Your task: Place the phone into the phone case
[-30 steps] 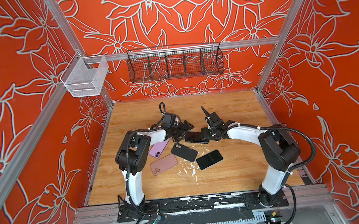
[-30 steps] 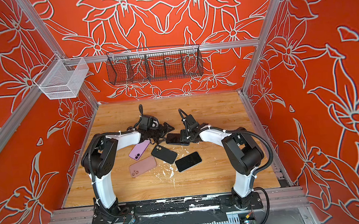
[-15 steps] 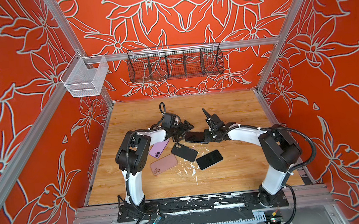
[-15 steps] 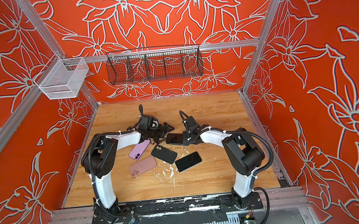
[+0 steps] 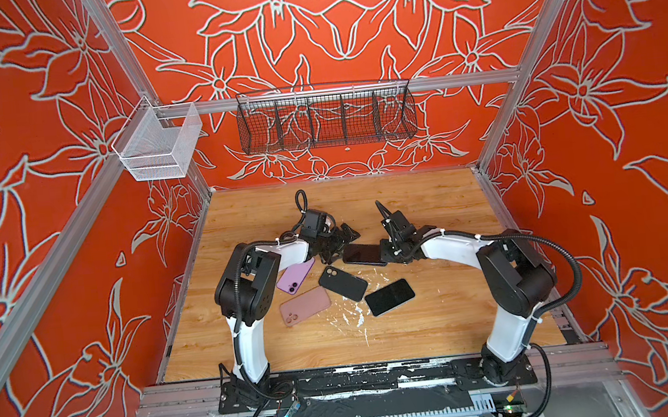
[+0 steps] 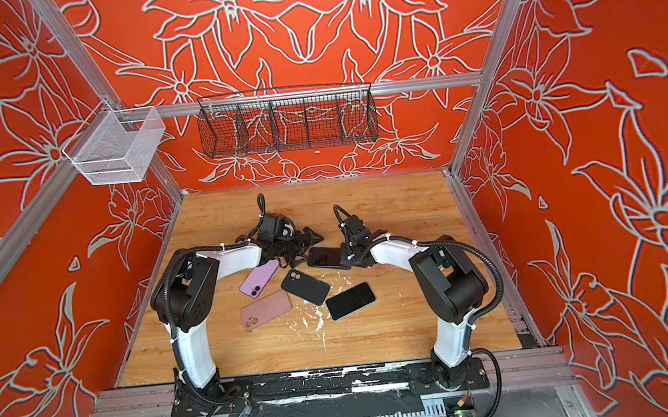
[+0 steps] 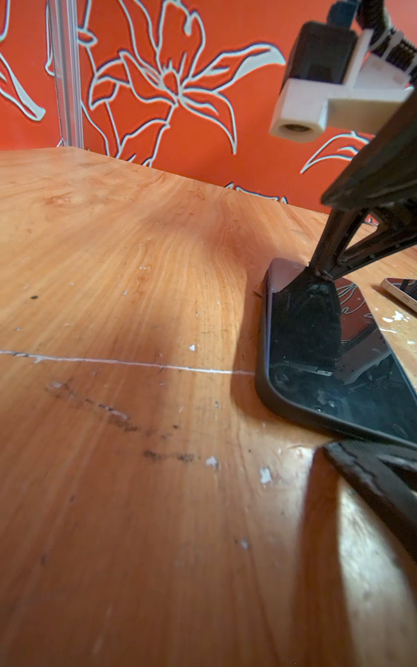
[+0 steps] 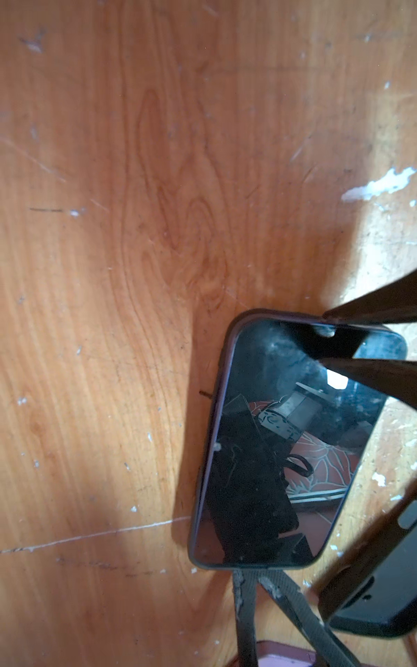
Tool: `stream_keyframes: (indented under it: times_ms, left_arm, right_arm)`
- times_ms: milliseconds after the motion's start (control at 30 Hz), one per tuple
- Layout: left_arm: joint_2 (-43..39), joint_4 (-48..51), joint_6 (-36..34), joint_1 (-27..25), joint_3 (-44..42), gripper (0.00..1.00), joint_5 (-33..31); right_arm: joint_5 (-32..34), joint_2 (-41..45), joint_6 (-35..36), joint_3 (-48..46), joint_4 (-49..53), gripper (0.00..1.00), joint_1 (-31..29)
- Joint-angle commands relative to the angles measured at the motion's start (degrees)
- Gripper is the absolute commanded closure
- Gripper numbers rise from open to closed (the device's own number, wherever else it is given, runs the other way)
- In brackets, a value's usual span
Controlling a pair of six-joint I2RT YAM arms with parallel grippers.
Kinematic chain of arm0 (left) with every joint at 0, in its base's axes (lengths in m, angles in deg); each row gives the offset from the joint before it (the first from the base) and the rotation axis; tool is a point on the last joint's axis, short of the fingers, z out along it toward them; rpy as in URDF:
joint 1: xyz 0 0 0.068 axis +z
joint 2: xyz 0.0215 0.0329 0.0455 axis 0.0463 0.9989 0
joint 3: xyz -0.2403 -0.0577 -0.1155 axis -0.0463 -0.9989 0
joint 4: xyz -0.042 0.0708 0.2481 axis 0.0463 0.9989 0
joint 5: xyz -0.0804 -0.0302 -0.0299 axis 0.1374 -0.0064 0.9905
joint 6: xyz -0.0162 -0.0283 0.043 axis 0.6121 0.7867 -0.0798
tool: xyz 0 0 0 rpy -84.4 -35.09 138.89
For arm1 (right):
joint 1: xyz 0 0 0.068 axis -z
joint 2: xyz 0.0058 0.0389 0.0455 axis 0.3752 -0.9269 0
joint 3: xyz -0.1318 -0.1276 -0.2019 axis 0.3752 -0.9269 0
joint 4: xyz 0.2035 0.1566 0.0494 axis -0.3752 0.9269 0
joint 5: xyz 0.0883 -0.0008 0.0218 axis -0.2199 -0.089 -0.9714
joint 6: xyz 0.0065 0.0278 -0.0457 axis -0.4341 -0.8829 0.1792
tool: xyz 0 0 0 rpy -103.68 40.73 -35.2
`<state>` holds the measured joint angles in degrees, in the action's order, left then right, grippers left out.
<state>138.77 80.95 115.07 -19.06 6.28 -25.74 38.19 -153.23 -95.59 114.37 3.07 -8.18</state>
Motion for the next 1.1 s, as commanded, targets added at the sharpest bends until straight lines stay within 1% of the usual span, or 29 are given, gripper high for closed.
stream_keyframes:
  times_ms: [0,167,233,300,367,533,600,800,933,1067]
  left_arm:
    - [2.12,-0.52,0.45,-1.47,0.85,0.03,2.99]
    - [1.95,-0.30,0.16,-1.48,1.03,0.03,3.35]
    - [1.73,0.28,-0.29,-1.49,1.02,0.03,3.22]
    - [1.30,1.36,-0.96,-1.38,0.82,0.03,2.66]
    - [0.87,1.66,-1.11,-1.40,0.28,0.03,2.25]
    - [0.61,2.03,-1.40,-1.36,0.30,0.03,2.16]
    - [0.50,2.11,-1.46,-1.36,0.45,0.03,2.16]
    - [-0.15,2.95,-2.15,-1.39,0.53,0.03,1.81]
    - [-0.12,3.00,-2.25,-1.40,0.58,0.03,2.07]
    - [-0.05,2.75,-2.10,-1.39,0.67,0.03,2.25]
  right_arm:
    - [-4.19,-3.74,-0.42,0.55,-2.45,0.86,-2.39]
    - [-3.31,-3.85,-1.15,-1.13,-2.69,0.85,-2.40]
    - [-3.13,-2.93,-1.01,-1.73,-2.57,0.82,-2.24]
    - [-2.86,-0.57,-1.14,-3.05,-2.87,0.76,-1.70]
    - [-2.53,1.81,-1.01,-4.60,-3.34,0.73,-0.83]
    - [-3.63,5.40,-0.15,-6.09,-2.71,0.63,1.45]
    - [-4.61,6.35,-0.14,-6.66,-3.24,0.59,2.06]
    - [-10.95,7.26,-1.72,-8.36,-7.27,0.45,4.95]
    - [-12.43,7.52,-2.13,-9.21,-8.33,0.39,6.46]
    - [-15.06,5.85,-2.56,-9.44,-9.85,0.36,7.67]
